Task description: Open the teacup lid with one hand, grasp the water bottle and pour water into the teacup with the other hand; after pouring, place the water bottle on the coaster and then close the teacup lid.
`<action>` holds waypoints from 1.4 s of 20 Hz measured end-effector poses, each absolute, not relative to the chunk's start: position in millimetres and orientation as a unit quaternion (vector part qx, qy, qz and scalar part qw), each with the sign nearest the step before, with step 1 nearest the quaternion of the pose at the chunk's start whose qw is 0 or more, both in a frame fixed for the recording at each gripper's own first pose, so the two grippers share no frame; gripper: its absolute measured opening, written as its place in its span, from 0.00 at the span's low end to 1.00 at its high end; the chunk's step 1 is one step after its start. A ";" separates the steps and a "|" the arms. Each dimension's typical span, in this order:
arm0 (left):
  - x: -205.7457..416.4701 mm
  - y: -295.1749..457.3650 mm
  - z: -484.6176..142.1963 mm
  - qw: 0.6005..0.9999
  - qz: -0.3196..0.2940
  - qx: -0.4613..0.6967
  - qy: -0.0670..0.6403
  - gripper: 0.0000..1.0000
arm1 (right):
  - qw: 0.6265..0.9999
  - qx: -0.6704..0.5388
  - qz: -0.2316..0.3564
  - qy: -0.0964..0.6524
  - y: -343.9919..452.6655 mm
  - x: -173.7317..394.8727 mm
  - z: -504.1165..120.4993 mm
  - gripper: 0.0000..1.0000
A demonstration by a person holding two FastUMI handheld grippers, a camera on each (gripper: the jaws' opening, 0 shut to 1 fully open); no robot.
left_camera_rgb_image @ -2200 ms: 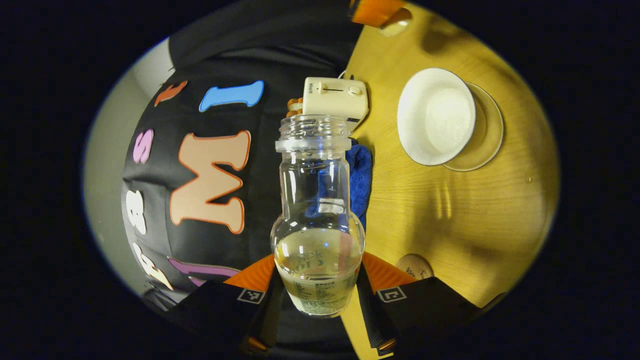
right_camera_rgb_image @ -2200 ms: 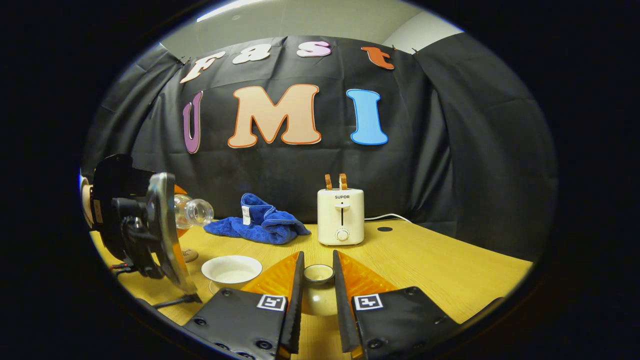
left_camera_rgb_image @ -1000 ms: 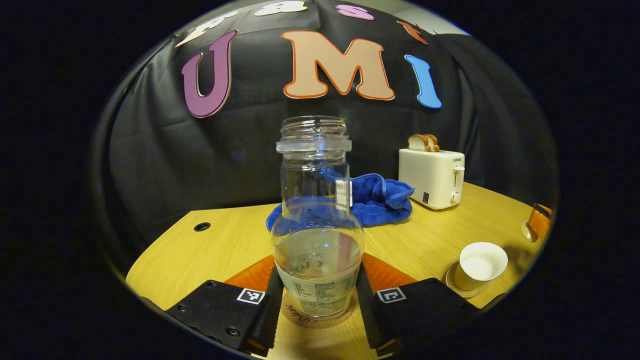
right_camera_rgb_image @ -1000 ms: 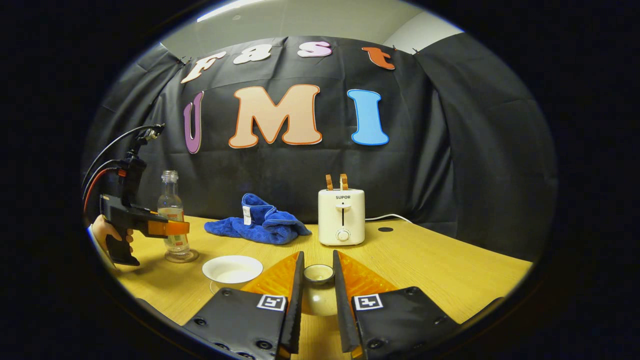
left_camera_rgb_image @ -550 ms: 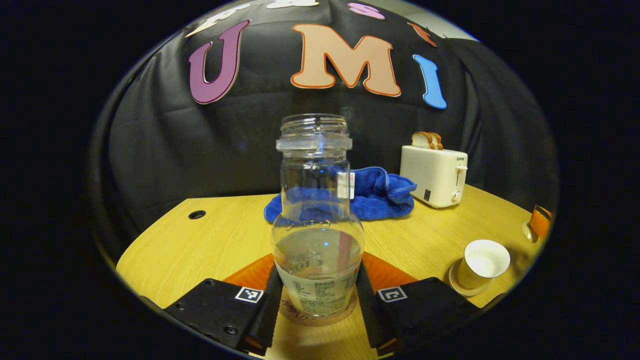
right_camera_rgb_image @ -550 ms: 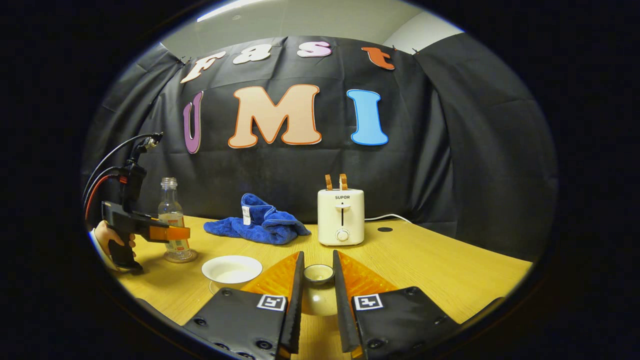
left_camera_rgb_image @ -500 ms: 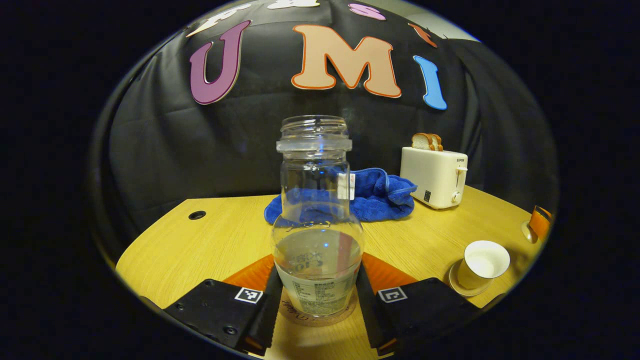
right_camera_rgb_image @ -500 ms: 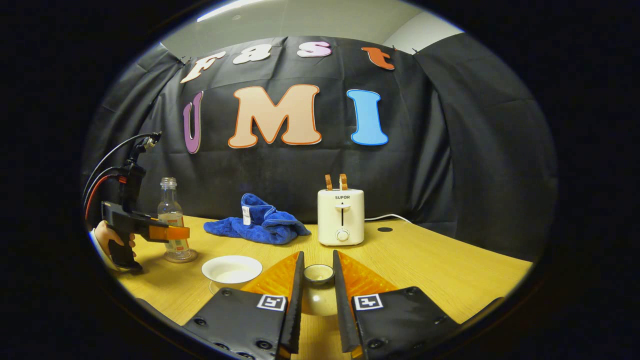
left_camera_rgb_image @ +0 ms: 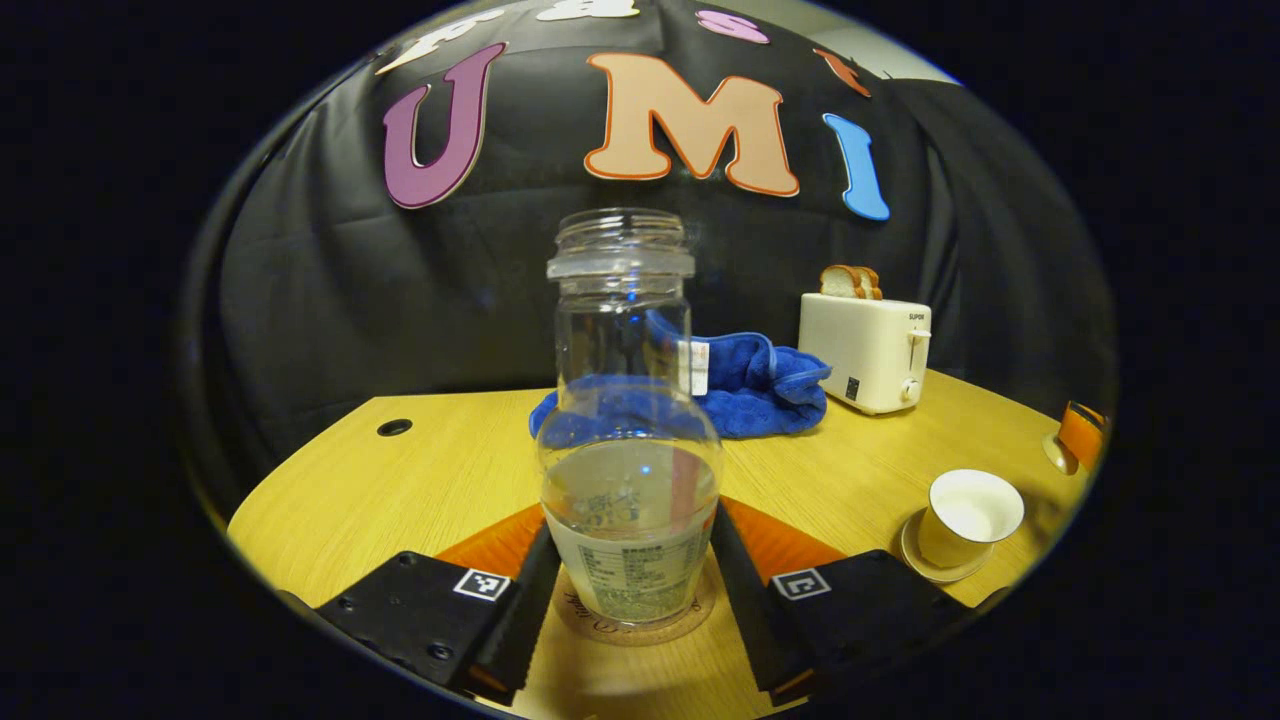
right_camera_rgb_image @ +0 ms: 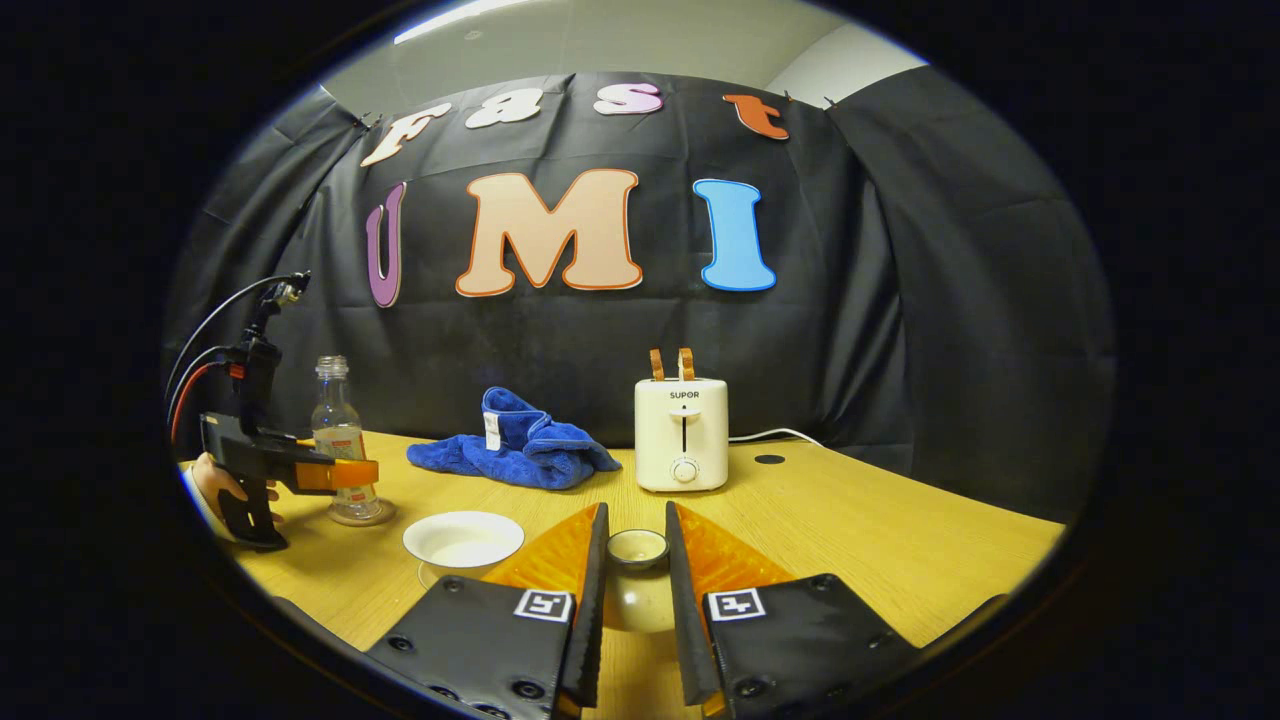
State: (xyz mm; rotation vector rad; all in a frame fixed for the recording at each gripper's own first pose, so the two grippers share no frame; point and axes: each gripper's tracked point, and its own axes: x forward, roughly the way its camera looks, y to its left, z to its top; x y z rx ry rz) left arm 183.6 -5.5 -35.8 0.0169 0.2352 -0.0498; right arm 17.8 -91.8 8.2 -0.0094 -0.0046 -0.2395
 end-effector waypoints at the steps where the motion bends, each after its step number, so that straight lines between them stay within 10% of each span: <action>1: 182.0 -5.4 -33.3 0.994 -0.023 0.011 0.110 0.87 | 0.993 -0.004 -0.119 -0.002 -91.5 17.4 8.1 0.35; 28: 116.1 4.7 2.1 1.000 0.017 0.001 -0.002 0.94 | 0.990 -0.009 0.128 0.059 40.0 95.0 -14.0 0.34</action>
